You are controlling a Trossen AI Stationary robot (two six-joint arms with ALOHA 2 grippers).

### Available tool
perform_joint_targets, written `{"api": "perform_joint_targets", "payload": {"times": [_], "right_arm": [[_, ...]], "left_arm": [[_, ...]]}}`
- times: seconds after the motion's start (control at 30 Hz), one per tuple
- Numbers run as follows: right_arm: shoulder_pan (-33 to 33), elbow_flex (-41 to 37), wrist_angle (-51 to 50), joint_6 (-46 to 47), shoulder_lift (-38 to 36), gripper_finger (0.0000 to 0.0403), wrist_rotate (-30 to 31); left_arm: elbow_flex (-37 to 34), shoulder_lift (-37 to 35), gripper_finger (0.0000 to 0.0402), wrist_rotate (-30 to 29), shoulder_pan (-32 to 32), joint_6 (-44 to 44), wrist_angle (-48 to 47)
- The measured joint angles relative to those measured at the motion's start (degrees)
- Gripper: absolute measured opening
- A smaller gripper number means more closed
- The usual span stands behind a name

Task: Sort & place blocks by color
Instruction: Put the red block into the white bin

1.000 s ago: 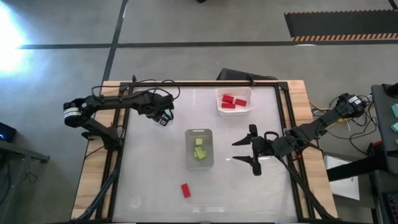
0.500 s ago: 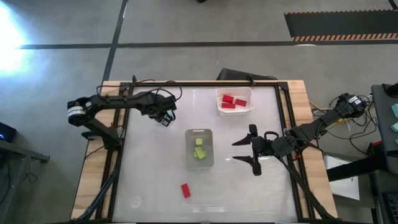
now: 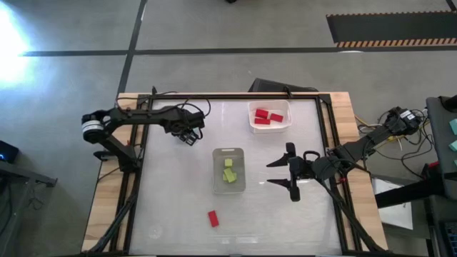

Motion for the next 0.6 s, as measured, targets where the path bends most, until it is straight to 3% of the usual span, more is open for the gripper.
{"api": "perform_joint_targets", "payload": {"times": [0.33,0.6], "right_arm": [[0.00,-0.60,-0.04,2.14,0.64,0.0228,0.07],[0.12,-1.42,-4.34,10.88,3.58,0.0228,-0.13]], "left_arm": [[2.52,-3.30,0.0181,-0.28,-2.66,1.05,-0.20],[5.68,-6.98,0.0182,-0.28,-13.73,1.40,4.72]]}}
